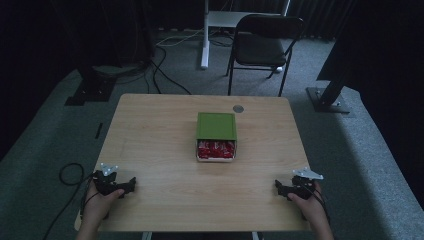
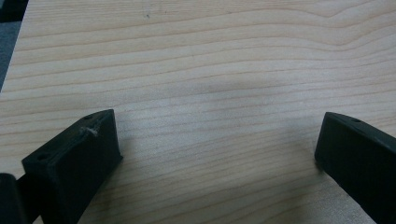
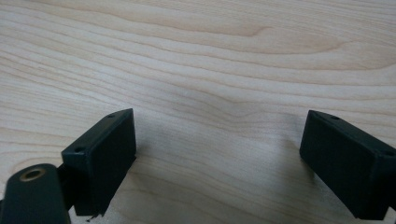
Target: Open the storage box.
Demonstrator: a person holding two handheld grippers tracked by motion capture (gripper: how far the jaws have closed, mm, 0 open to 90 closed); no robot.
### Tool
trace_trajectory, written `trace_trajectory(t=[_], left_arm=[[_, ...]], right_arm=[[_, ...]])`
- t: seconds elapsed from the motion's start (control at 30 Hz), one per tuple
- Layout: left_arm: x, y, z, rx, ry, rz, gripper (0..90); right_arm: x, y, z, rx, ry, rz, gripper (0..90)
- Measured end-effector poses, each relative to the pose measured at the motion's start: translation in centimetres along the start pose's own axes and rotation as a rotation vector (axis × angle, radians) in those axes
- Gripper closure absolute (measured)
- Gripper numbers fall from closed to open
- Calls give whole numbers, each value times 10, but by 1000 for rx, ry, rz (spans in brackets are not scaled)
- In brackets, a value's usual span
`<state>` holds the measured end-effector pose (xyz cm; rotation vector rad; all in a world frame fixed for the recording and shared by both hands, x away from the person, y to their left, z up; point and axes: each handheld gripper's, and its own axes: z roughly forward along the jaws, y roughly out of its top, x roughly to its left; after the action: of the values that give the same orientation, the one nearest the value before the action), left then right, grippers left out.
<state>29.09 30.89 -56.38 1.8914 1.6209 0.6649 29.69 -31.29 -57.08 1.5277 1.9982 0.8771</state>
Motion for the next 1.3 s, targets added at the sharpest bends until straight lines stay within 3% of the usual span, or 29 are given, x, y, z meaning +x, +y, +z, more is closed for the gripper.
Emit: trace_trajectory(t=[0.47,0.57,0.87,1.13,1.23,1.3], left_arm=[[-11,-4,-4,0,-60,69,6],[-17,-3,-3,-4,-86,81,6],[-35,5,1,-16,-110,139,6],[-56,15,5,-19,-126,230,7],[-69,19,7,-24,-120,289,6],[-72,21,7,-27,-122,300,6]], right_arm=[[0,0,0,0,0,0,103],[0,0,0,0,0,0,103],[0,0,0,-1,3,1,104],[0,0,0,0,2,1,103],[0,0,0,0,2,1,104],[0,0,0,0,2,1,104]])
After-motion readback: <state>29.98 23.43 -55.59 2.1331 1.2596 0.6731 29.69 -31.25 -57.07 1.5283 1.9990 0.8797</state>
